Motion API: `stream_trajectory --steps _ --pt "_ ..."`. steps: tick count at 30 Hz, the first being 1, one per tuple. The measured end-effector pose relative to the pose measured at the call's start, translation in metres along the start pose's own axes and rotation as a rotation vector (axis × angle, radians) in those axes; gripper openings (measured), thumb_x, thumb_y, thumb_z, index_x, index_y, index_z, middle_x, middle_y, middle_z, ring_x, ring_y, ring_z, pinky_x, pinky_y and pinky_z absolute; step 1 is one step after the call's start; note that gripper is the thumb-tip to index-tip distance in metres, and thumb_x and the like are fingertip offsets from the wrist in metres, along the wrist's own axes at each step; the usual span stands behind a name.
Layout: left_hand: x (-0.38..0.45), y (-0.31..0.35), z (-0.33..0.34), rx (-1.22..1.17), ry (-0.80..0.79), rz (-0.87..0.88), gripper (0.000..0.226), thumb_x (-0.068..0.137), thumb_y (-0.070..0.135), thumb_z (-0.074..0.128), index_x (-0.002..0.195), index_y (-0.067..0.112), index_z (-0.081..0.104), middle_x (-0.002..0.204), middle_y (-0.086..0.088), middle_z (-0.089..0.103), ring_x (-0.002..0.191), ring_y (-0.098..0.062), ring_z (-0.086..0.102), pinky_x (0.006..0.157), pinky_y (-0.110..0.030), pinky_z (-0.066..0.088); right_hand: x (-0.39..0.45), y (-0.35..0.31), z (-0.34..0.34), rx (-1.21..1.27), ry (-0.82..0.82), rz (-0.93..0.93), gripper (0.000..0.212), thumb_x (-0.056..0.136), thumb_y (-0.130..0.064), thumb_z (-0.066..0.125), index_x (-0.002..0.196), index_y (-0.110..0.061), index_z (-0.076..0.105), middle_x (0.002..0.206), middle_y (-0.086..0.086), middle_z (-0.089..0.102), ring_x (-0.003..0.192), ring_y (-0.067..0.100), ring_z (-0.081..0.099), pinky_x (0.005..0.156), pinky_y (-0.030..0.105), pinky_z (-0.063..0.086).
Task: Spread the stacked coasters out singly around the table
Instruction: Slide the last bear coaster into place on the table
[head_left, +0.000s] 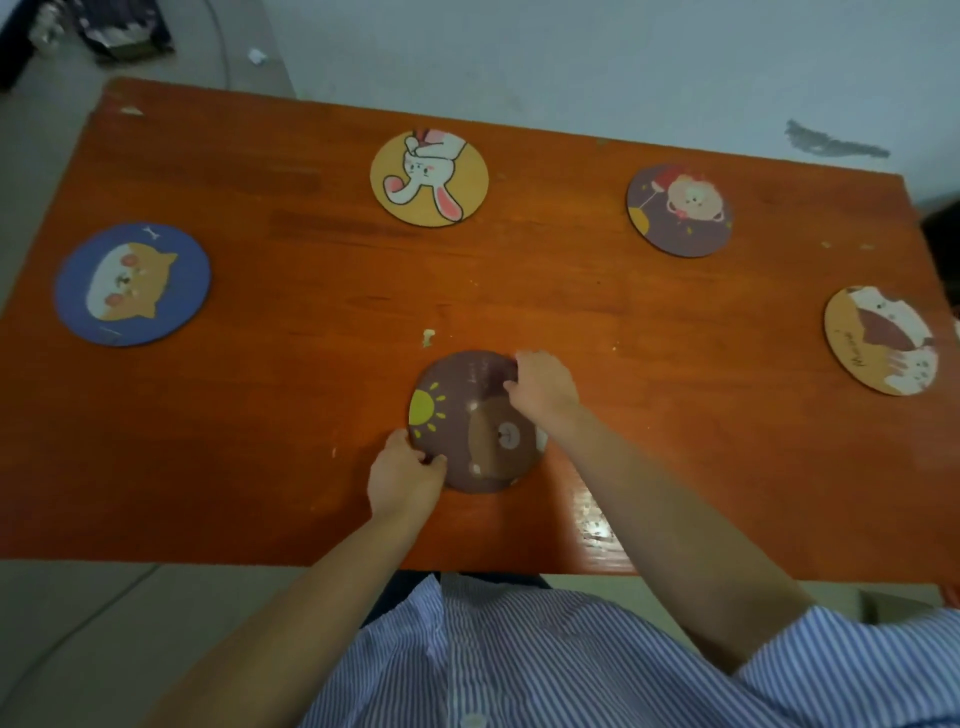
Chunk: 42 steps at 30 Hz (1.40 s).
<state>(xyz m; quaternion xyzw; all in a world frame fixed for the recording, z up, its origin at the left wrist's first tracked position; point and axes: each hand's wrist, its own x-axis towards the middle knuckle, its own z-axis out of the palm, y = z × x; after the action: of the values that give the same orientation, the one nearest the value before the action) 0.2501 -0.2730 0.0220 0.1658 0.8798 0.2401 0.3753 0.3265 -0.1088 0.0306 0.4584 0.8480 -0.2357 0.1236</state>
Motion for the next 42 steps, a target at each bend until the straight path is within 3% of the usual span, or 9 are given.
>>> stream_trajectory --steps 2,4,8,11,19,24,29,36,42 --pt "-0.001 0.007 0.005 -0.011 0.046 -0.005 0.057 0.084 0.023 0.061 0.134 0.008 0.037 0.118 -0.006 0.063 0.103 -0.026 0.059 0.080 -0.036 0.049 -0.009 0.010 -0.002 0.011 0.001 0.004 0.020 0.091 -0.018 0.055 0.077 -0.005 0.056 0.081 0.013 0.059 0.094 0.036 0.060 0.062 0.032 0.038" --pt "-0.002 0.017 0.014 0.034 0.073 0.084 0.051 0.084 0.022 0.062 0.129 0.011 0.042 0.122 -0.007 0.058 0.102 -0.025 0.059 0.080 -0.036 0.049 -0.020 0.026 -0.005 0.088 0.003 0.075 0.026 0.089 -0.020 0.059 0.067 -0.010 0.048 0.066 0.008 0.051 0.091 0.036 0.061 0.061 0.033 0.038" --pt "-0.004 0.034 0.035 0.202 0.060 0.202 0.058 0.081 0.025 0.063 0.132 0.014 0.038 0.135 -0.013 0.036 0.123 -0.030 0.036 0.094 -0.040 0.041 -0.057 0.073 -0.003 0.235 0.039 0.302 0.014 0.089 -0.015 0.057 0.085 -0.003 0.064 0.098 0.022 0.068 0.098 0.034 0.062 0.074 0.033 0.045" --pt "-0.005 0.038 0.044 0.333 0.045 0.232 0.058 0.082 0.030 0.062 0.132 0.013 0.037 0.136 -0.015 0.033 0.125 -0.032 0.029 0.097 -0.041 0.039 -0.092 0.097 0.005 0.279 0.058 0.393 0.019 0.091 -0.012 0.054 0.088 0.004 0.065 0.096 0.026 0.069 0.091 0.036 0.062 0.069 0.033 0.045" --pt "-0.005 0.035 0.048 0.281 -0.130 0.385 0.045 0.085 0.017 0.060 0.128 0.010 0.046 0.131 -0.013 0.043 0.125 -0.030 0.037 0.105 -0.040 0.035 -0.111 0.104 0.022 0.341 0.066 0.389 0.024 0.088 -0.015 0.060 0.103 0.003 0.061 0.099 0.024 0.069 0.093 0.034 0.063 0.067 0.030 0.044" --pt "0.006 0.040 0.048 0.197 -0.130 0.356 0.037 0.085 0.010 0.061 0.120 0.010 0.052 0.125 -0.012 0.053 0.113 -0.027 0.051 0.094 -0.038 0.045 -0.112 0.103 0.027 0.347 0.089 0.408 0.022 0.087 -0.013 0.060 0.102 0.003 0.058 0.094 0.025 0.069 0.089 0.036 0.063 0.063 0.031 0.042" --pt "0.025 0.063 0.045 0.180 -0.117 0.261 0.018 0.084 0.010 0.060 0.102 0.012 0.055 0.092 -0.004 0.059 0.082 -0.021 0.055 0.067 -0.031 0.043 -0.115 0.102 0.030 0.420 0.113 0.431 0.031 0.088 -0.011 0.058 0.116 0.002 0.055 0.100 0.026 0.068 0.093 0.037 0.063 0.063 0.028 0.039" --pt "0.043 0.100 0.048 0.190 -0.111 0.414 0.013 0.086 0.004 0.053 0.097 0.010 0.053 0.092 -0.005 0.056 0.081 -0.022 0.054 0.068 -0.034 0.046 -0.106 0.093 0.032 0.437 0.132 0.456 0.028 0.089 -0.012 0.058 0.112 0.004 0.052 0.101 0.025 0.066 0.093 0.036 0.062 0.062 0.027 0.038" --pt "0.045 0.091 0.051 0.167 -0.101 0.397 0.025 0.088 0.007 0.053 0.113 0.007 0.050 0.113 -0.014 0.060 0.097 -0.025 0.057 0.079 -0.033 0.046 -0.110 0.091 0.033 0.436 0.162 0.456 0.028 0.090 -0.010 0.057 0.113 0.004 0.051 0.101 0.027 0.065 0.092 0.037 0.062 0.061 0.029 0.037"
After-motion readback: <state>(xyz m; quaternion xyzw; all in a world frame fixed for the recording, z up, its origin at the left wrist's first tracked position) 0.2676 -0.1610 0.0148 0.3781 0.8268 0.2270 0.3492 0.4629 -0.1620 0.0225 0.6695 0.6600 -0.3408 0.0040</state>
